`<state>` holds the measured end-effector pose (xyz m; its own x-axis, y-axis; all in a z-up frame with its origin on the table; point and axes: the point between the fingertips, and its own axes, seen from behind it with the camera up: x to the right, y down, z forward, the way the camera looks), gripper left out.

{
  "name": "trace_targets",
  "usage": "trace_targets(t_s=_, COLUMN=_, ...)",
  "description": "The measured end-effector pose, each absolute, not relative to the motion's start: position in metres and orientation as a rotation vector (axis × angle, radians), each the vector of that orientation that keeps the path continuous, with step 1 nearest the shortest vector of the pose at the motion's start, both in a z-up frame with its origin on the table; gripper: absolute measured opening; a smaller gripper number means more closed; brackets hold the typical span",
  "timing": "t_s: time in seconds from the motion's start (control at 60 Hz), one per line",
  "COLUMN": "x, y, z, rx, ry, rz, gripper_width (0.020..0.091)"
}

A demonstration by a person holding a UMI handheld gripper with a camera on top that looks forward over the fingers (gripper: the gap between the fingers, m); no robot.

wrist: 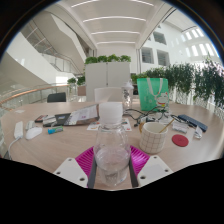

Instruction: Pour water

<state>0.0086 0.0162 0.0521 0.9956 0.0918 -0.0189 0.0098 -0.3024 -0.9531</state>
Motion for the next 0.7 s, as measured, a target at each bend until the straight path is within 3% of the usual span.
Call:
trace_targets(t_s=0.15, x=0.006, y=0.021, z=0.052, rx=-1.874, ry=-0.116, rz=0.083, gripper_width=0.0408)
trace_targets(t_s=0.217, x=0.003, y=0.026, z=0.049, rx=-1.890, ry=-0.114, rz=0.092, gripper_width=0.0330)
trace_targets(t_s=0.4, x=-0.009, y=0.035, z=0.048, rx=-1.955, ry=-0.166, rz=0.127, gripper_width=0.0344)
trace_targets(t_s=0.583, x=-0.017, y=0.074, z=0.121, rx=-1.924, ry=0.154, rz=0.486, gripper_width=0.0345)
trace_targets(t_s=0.65, x=-0.005, y=0.085, z=0.134, rx=-1.924, ry=0.403, rz=0.736, gripper_width=0.0346)
trace_targets(t_s=0.683, x=-0.006, y=0.091, z=0.135, rx=-1.921, ry=0.530, rz=0.845, gripper_width=0.0312)
trace_targets(t_s=0.7, x=-0.003, y=0.093, z=0.135, rx=-1.918, ry=0.595, rz=0.911, gripper_width=0.0345)
